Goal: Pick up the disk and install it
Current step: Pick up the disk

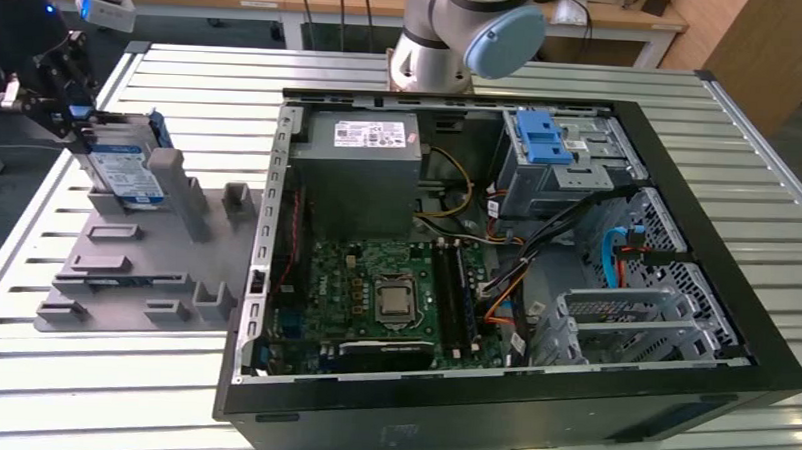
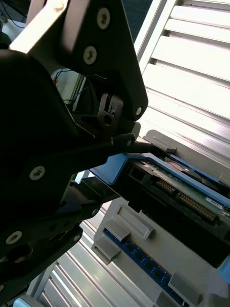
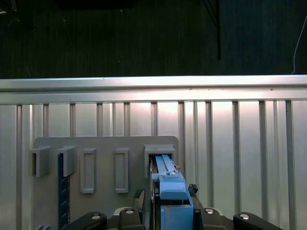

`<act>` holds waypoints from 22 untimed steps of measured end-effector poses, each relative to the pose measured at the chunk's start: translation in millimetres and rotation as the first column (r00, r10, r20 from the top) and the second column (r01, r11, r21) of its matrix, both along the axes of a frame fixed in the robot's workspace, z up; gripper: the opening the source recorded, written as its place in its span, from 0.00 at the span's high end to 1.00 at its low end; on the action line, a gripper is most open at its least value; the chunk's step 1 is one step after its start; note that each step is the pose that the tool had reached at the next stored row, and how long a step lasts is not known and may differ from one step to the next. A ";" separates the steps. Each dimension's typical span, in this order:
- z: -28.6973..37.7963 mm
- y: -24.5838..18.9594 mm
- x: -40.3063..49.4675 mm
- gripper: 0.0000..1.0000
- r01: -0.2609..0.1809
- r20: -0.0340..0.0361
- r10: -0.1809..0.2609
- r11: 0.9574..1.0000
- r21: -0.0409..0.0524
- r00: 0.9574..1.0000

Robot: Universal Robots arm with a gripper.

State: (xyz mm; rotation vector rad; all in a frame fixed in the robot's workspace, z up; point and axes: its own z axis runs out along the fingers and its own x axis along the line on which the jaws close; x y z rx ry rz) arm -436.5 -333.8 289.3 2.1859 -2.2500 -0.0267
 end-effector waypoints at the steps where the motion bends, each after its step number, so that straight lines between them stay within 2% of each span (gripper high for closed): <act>1: 0.0 0.0 0.0 0.55 0.000 0.000 0.000 1.000 0.000 1.000; 17: 2.5 0.0 0.0 0.56 0.000 0.000 0.000 1.000 0.000 1.000; 18: 2.6 0.0 0.0 0.63 0.000 0.000 0.000 1.000 0.000 1.000; 22: 2.7 0.0 0.0 0.63 0.000 0.000 0.000 1.000 0.000 1.000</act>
